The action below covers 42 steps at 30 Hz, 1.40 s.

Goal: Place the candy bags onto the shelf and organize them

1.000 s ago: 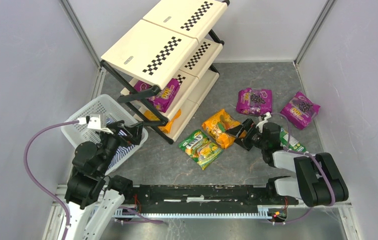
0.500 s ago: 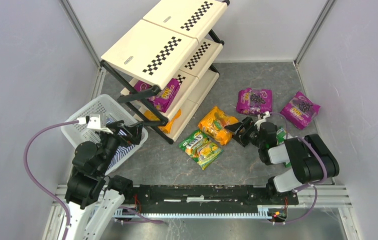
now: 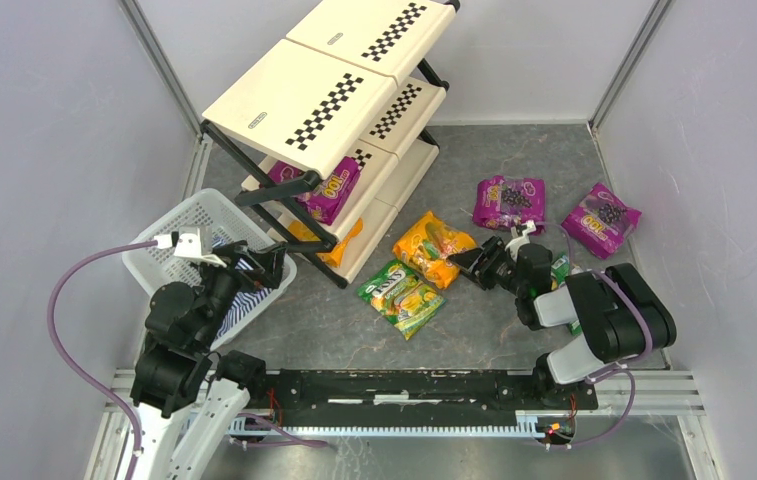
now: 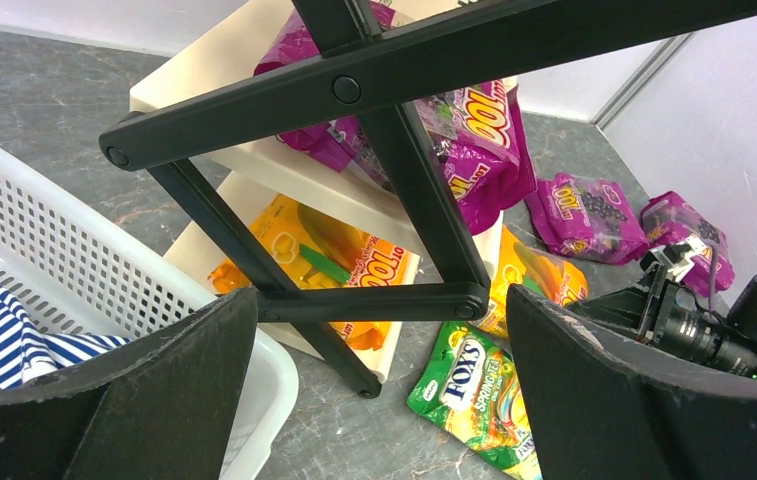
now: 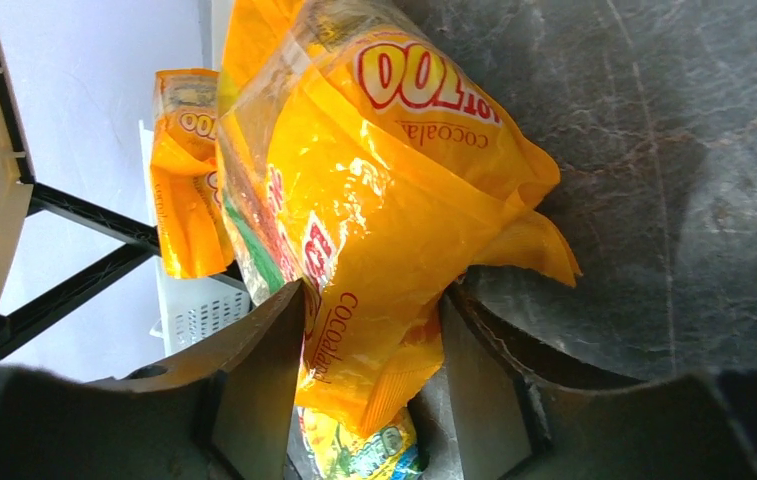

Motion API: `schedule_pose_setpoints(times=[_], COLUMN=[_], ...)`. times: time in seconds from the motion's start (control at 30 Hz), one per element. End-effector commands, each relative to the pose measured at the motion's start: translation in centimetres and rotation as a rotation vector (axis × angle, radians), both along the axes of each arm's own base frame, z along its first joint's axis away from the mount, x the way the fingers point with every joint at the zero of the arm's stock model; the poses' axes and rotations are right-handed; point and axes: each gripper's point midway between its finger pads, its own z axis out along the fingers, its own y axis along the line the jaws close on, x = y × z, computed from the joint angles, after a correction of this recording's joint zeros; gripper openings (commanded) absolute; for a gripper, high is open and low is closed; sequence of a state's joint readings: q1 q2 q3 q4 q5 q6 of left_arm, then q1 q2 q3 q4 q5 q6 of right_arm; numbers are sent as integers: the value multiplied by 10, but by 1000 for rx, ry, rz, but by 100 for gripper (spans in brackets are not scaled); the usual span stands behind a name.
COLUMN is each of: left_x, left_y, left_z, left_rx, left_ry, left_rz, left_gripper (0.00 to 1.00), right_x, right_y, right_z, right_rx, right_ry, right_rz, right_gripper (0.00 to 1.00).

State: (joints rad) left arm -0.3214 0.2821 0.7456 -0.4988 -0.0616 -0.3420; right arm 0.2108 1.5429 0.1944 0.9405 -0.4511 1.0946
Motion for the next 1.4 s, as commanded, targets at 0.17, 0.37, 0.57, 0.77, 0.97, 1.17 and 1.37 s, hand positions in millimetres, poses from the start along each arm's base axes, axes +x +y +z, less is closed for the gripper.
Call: schedule_pose_setpoints(times=[0.17, 0.37, 0.57, 0.77, 0.97, 1.17, 1.37], left_x=[5, 4, 4, 3, 3, 3, 2], left_y=[5, 5, 4, 4, 4, 3, 3], left_z=[6, 6, 7, 7, 7, 7, 7], left_rx=[48, 48, 48, 47, 47, 47, 47], left_ry=[-32, -35, -36, -39, -40, -40, -41], left_rz=[20, 17, 15, 12, 11, 5, 5], left_gripper=[100, 100, 100, 100, 100, 100, 100], right_x=[8, 5, 6, 13, 29, 51, 80], right_y=[11, 11, 13, 13, 17, 23, 29], right_z=[45, 53, 67, 84, 108, 144, 177], right_rx=[104, 120, 137, 141, 164, 191, 257], right_ry=[-146, -164, -194, -224, -265, -348, -417], right_rz=[28, 28, 42, 39, 44, 54, 44], right_gripper=[44, 35, 27, 22, 11, 3, 0])
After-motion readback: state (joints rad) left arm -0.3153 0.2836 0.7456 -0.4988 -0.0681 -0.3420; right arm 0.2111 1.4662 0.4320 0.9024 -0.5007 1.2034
